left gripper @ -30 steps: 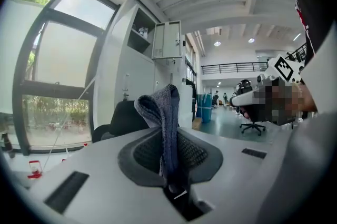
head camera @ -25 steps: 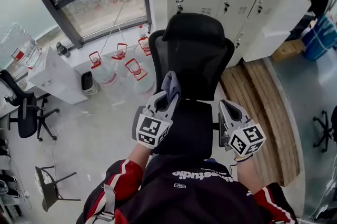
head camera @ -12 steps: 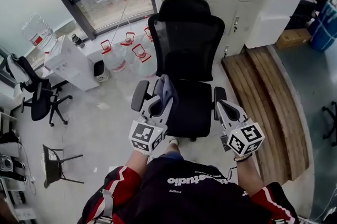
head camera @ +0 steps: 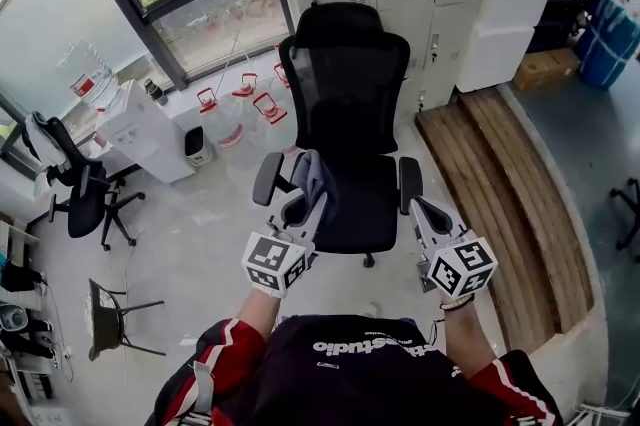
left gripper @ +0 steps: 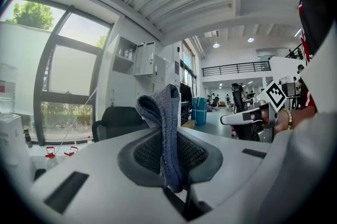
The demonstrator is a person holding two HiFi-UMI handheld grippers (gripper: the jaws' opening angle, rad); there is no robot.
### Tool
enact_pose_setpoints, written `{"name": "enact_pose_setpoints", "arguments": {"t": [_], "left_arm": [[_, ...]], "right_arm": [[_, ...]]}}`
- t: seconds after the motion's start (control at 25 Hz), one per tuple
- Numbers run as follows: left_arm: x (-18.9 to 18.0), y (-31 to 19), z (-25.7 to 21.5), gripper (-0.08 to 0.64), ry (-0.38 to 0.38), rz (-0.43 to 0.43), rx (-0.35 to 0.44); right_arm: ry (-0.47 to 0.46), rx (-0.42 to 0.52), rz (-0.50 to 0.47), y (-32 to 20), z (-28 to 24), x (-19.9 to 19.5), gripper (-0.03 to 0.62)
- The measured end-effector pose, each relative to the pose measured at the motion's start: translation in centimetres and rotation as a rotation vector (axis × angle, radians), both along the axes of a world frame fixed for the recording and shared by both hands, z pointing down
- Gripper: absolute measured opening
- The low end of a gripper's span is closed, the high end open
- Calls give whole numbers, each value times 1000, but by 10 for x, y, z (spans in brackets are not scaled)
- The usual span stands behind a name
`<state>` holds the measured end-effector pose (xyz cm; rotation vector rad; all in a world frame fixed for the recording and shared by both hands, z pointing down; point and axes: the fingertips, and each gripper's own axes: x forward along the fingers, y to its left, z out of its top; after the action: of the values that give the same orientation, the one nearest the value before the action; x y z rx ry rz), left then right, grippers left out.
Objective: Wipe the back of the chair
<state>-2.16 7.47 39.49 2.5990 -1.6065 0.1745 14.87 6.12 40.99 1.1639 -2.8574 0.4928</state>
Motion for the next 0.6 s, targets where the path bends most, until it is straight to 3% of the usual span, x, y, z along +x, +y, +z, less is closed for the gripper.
{"name": "enact_pose_setpoints", "arguments": {"t": [0.2, 0.6], "left_arm": [[-10, 51, -5, 57, -2, 24, 12], [-97, 201, -16, 57, 18, 18, 46]], "right_arm": [[20, 5, 29, 54, -4, -8, 14], [66, 45, 65, 208, -9, -84, 14]]}}
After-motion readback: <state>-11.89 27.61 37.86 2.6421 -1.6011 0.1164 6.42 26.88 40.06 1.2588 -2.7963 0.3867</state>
